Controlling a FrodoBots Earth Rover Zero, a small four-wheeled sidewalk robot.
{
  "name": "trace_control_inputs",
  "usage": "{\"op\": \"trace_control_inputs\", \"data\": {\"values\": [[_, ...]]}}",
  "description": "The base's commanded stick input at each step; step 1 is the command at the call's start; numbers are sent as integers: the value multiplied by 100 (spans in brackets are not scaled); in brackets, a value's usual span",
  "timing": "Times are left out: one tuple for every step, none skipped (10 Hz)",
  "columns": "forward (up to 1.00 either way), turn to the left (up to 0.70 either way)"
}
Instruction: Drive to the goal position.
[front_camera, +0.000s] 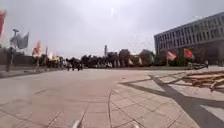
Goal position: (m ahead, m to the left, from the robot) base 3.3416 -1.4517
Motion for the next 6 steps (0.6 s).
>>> {"op": "trace_control_inputs", "data": {"values": [[100, 0], [100, 4], [100, 5], [100, 0], [100, 0], [100, 0]]}}
